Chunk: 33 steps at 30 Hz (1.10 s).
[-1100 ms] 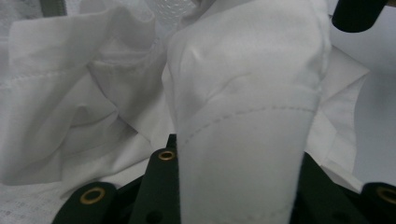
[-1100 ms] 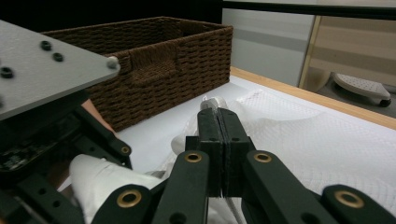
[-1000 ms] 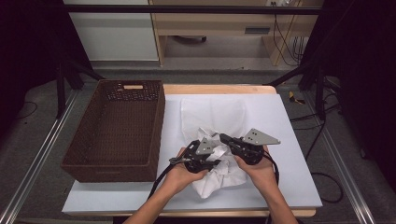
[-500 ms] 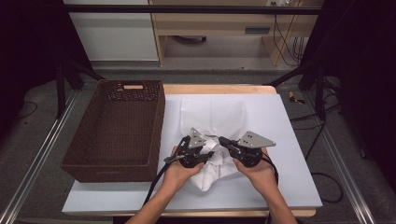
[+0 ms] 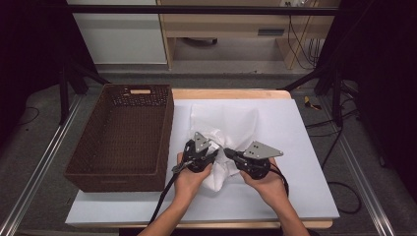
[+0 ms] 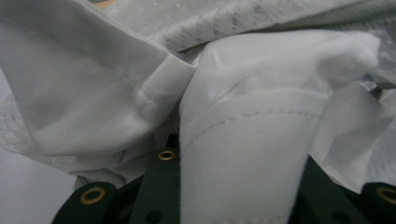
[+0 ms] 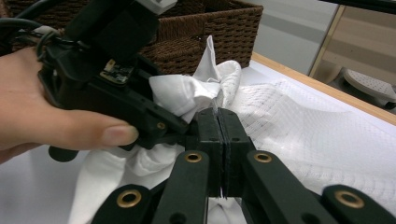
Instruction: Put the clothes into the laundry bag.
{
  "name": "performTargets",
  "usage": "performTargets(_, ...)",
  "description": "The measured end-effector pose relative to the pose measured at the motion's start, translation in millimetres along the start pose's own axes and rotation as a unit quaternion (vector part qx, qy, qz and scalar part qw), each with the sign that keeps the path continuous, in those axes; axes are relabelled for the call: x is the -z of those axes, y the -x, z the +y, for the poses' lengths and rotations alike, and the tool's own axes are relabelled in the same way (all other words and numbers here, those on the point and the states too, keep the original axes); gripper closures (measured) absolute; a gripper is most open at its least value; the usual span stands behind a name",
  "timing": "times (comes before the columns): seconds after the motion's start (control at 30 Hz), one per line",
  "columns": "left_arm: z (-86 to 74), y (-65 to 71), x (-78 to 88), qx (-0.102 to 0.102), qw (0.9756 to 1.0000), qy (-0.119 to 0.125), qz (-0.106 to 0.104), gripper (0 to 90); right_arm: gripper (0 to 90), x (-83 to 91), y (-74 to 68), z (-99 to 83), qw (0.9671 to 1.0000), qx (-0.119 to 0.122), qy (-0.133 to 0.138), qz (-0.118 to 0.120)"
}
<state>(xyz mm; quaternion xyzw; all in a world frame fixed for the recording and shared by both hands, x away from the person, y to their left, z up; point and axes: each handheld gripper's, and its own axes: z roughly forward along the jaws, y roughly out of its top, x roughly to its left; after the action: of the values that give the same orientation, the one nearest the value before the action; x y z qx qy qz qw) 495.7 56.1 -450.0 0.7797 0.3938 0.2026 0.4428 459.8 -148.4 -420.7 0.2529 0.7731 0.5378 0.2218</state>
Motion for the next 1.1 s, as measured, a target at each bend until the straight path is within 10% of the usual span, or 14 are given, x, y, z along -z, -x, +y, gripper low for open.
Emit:
performTargets(0.23,1.4,-0.8,10.3,0.019,0.9997,0.016,0.0,71.6,89.7,3.0,0.9,0.9,1.0,-0.008,-0.003,0.0)
performTargets(0.5,11.7,19.2,28.5,-0.039,0.999,0.007,-0.02,71.6,89.7,15.6,-1.3,12.1,0.9995,-0.025,0.019,0.01)
performTargets(0.87,7.0,20.6,-1.1,-0.032,0.9971,0.016,-0.068,71.1,89.7,13.1,4.3,5.2,0.9995,-0.03,0.011,0.007)
performTargets(1.1,0.4,27.3,-4.9,-0.063,0.9957,0.017,-0.065,71.1,89.7,10.6,10.8,6.9,0.9992,-0.034,0.02,-0.004)
